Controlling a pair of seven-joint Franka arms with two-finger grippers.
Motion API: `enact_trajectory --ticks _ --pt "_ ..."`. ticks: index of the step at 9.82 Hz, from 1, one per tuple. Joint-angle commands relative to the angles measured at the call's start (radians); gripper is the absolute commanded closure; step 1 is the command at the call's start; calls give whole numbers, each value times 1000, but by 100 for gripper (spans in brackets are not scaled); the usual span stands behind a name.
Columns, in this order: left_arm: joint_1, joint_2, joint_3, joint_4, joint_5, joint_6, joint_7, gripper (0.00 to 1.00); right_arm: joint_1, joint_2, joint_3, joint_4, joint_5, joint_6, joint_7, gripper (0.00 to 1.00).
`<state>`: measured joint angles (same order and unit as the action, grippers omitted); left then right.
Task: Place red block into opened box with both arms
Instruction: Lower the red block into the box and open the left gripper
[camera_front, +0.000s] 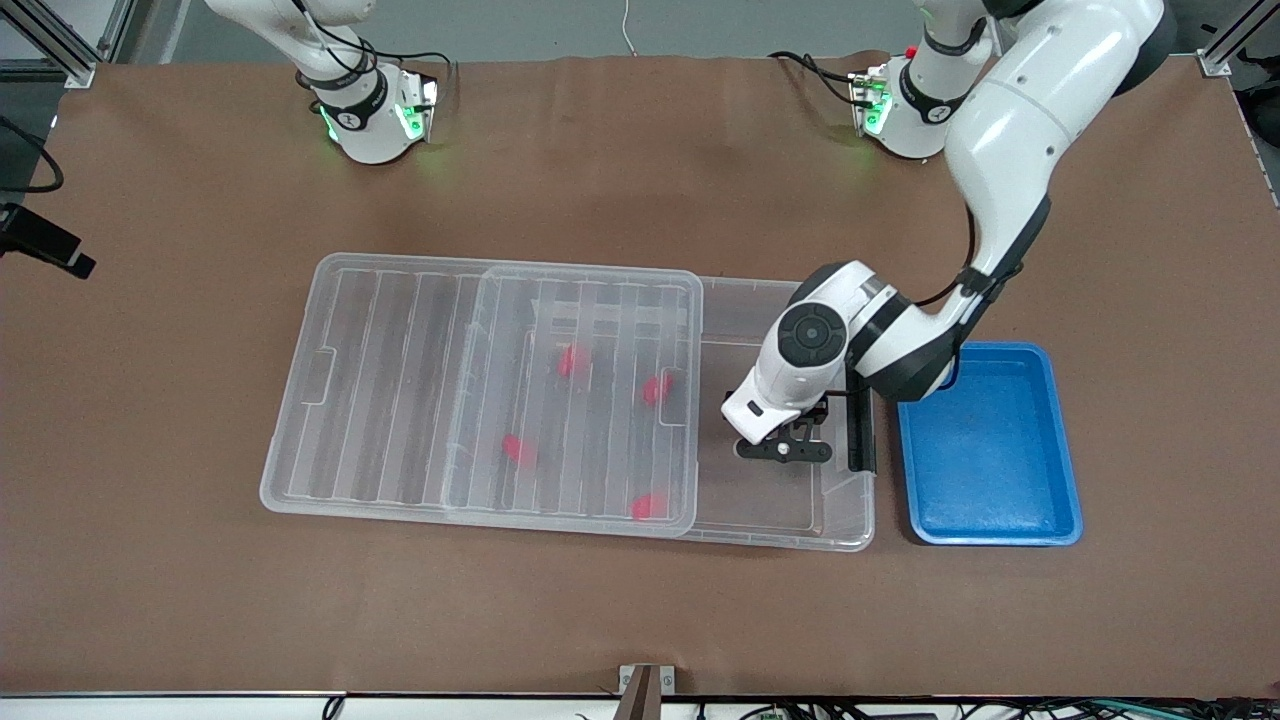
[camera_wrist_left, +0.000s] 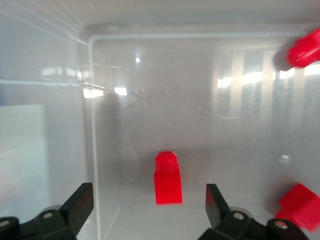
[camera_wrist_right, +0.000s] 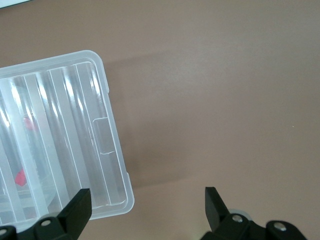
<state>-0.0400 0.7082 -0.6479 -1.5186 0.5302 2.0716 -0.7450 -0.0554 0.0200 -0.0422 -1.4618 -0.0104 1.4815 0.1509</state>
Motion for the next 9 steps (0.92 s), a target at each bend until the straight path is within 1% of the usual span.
enact_trajectory --ticks 1,2,3,4,5,6,7,8,9 --pt "23 -116 -18 29 -47 -117 18 0 3 -6 -4 -9 13 2 -1 0" --pt "44 -160 -18 73 -74 -189 54 0 0 6 -4 -9 13 2 -54 0" --pt "78 -194 -19 133 -107 -268 105 0 -12 32 -4 -9 13 9 -179 13" --pt "113 -235 -19 173 -122 -339 140 0 -33 75 -4 -15 13 19 -286 45" --pt "141 -281 -18 188 -122 -388 173 0 -41 113 -5 -49 13 63 -379 73" --pt "193 -332 -19 193 -131 -410 188 0 -47 121 -5 -131 15 154 -411 95" --pt "241 -373 -21 193 -177 -419 205 0 -46 123 -4 -234 21 249 -413 100" --pt "276 -404 -19 193 -229 -447 231 0 -26 135 -2 -314 33 345 -413 100" --pt "307 -435 -18 193 -237 -464 260 0 12 156 -1 -366 36 399 -415 100"
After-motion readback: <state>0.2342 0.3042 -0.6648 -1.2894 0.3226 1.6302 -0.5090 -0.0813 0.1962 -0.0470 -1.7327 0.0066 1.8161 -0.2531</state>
